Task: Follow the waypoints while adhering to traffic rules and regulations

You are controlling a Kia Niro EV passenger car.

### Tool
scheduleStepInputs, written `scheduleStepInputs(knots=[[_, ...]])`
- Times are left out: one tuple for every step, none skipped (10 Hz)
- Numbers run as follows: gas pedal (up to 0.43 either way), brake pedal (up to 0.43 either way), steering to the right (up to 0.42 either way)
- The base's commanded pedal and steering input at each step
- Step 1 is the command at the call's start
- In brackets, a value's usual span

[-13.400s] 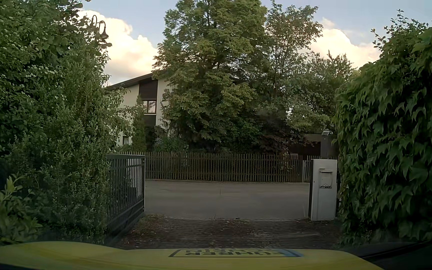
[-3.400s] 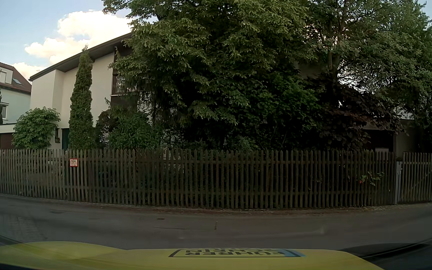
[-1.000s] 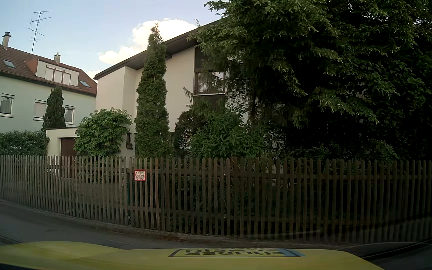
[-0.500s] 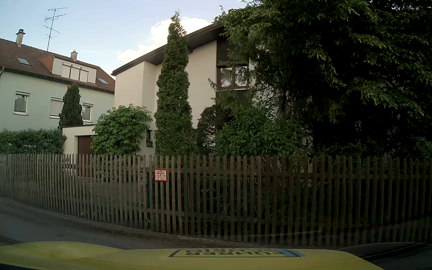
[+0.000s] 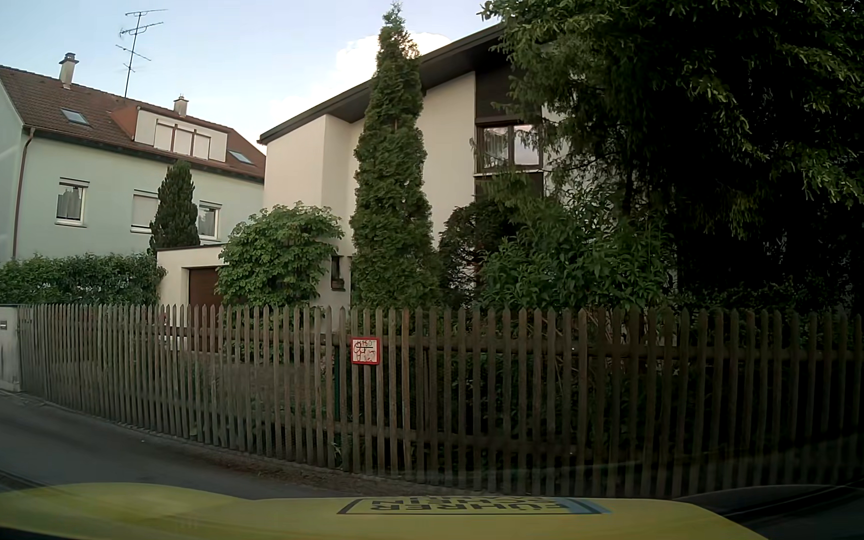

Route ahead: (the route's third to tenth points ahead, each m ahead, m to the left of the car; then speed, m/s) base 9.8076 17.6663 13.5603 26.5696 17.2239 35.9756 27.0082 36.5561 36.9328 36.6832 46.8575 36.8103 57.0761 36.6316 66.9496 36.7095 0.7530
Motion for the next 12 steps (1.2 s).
scheduleStepInputs(knots=[[0.000, 0.104, -0.611], [0.000, 0.098, -0.612], [0.000, 0.098, -0.612], [0.000, 0.098, -0.615], [0.000, 0.110, -0.620], [0.000, 0.104, -0.627], [0.000, 0.110, -0.634], [0.000, 0.116, -0.641], [0.000, 0.116, -0.650], [0.000, 0.116, -0.660], [0.000, 0.116, -0.669], [0.000, 0.110, -0.684]])
